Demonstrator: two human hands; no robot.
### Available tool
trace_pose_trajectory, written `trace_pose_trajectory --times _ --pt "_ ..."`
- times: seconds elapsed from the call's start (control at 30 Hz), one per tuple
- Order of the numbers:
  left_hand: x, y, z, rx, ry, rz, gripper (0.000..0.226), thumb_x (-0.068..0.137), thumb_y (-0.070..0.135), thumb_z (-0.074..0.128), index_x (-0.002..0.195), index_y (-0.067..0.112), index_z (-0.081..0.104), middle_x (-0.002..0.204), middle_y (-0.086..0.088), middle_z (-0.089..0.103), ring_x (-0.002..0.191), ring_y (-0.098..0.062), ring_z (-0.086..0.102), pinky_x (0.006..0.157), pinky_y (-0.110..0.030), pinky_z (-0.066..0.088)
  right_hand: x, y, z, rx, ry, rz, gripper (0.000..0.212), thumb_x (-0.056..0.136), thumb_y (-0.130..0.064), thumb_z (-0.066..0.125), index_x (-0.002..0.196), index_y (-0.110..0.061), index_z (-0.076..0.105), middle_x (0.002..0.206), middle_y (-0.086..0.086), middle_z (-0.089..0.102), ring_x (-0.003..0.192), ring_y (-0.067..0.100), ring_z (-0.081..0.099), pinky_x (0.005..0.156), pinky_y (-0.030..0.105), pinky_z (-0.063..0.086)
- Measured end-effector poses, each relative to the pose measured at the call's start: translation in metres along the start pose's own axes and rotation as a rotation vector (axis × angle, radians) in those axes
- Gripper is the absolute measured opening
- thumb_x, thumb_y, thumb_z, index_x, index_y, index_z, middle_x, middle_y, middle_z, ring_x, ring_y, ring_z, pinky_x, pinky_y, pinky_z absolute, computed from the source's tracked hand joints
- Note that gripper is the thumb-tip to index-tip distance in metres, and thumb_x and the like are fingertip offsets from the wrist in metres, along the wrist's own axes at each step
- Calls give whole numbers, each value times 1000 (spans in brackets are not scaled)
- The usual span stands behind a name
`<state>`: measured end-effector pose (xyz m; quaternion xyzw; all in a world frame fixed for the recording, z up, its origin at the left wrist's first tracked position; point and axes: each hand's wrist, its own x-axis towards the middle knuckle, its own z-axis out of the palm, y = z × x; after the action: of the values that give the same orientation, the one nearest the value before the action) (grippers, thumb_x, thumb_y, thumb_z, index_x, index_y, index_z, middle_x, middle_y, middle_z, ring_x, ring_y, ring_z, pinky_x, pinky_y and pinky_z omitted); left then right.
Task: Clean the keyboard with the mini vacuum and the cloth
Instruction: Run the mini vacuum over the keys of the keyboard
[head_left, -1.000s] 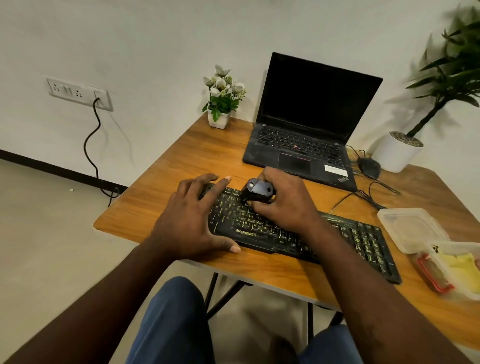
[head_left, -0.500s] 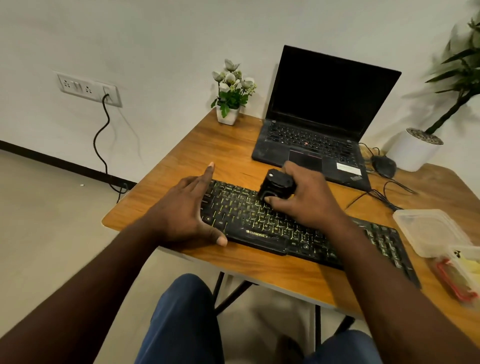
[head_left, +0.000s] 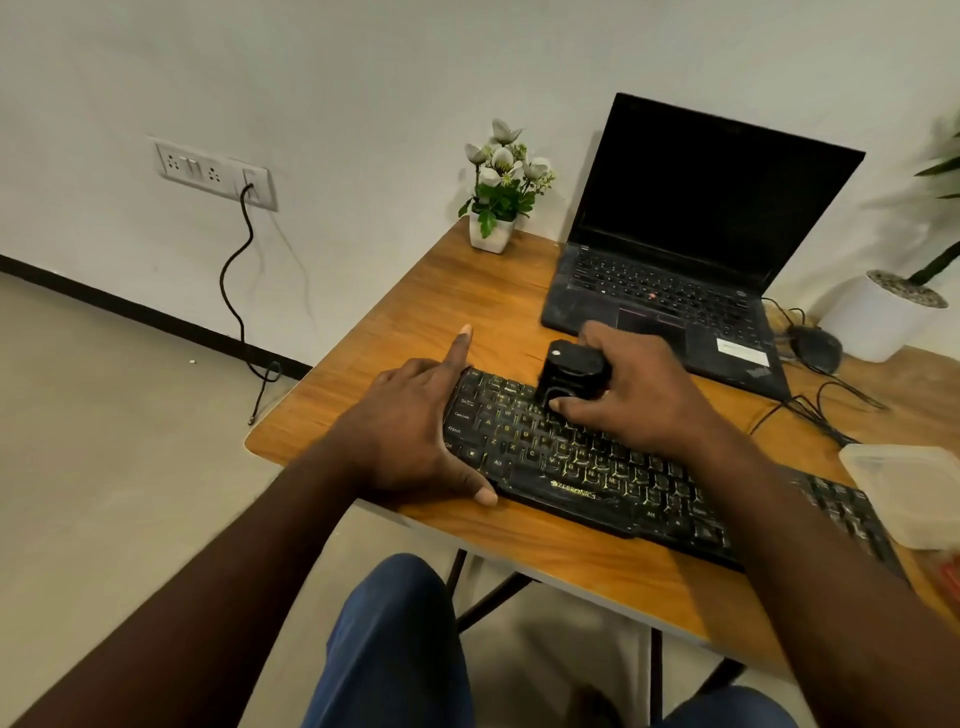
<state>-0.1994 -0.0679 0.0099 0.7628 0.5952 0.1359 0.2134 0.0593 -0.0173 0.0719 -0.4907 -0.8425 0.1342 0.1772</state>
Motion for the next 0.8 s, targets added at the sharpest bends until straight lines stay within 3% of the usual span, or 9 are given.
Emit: trace_pose_trajectory --times 0.2,0.37,0.47,0.57,0.63,0.7,0.8 --pt "-2 1 0 20 6 -29 164 42 92 77 152 42 -34 164 -5 27 146 -30 29 120 -48 28 27 -33 49 52 178 -121 41 79 -32 86 97 -26 50 91 -10 60 81 10 57 62 16 37" --pt "-1 0 0 28 4 -37 164 43 92 77 151 43 -36 164 -7 25 147 -32 27 120 -46 24 19 -18 10 62 -24 -28 42 78 -28 88 103 -25 54 100 -6 65 83 10 68 63 26 60" --pt "0 -2 1 44 7 -25 163 43 93 76 151 42 -36 165 -8 25 148 -32 26 122 -47 22 14 -7 -12 65 -96 52 42 77 -26 89 99 -29 53 100 -4 67 78 10 71 57 23 58" --pt "2 -3 2 44 3 -29 164 40 95 74 150 45 -36 164 -8 25 147 -33 26 122 -50 25 16 -16 9 73 -12 32 43 78 -28 89 101 -28 53 102 -7 65 86 8 66 62 22 56" --pt "1 -3 1 38 3 -40 164 39 95 75 150 45 -36 164 -9 25 147 -35 26 121 -51 27 22 -29 32 87 85 -26 42 78 -32 88 99 -28 52 97 -9 64 84 4 63 61 17 48" --pt "-1 -2 0 20 0 -52 164 39 94 75 150 45 -35 163 -8 25 146 -35 27 119 -51 31 30 -38 45 135 147 -62 41 78 -33 88 98 -26 53 93 -9 65 81 5 63 61 17 48" --pt "-3 -2 -2 -17 -9 -61 163 41 92 78 149 47 -36 164 -8 23 147 -36 26 118 -54 32 37 -41 41 210 161 -54 41 77 -31 88 99 -24 54 90 -10 65 80 1 64 60 13 48"
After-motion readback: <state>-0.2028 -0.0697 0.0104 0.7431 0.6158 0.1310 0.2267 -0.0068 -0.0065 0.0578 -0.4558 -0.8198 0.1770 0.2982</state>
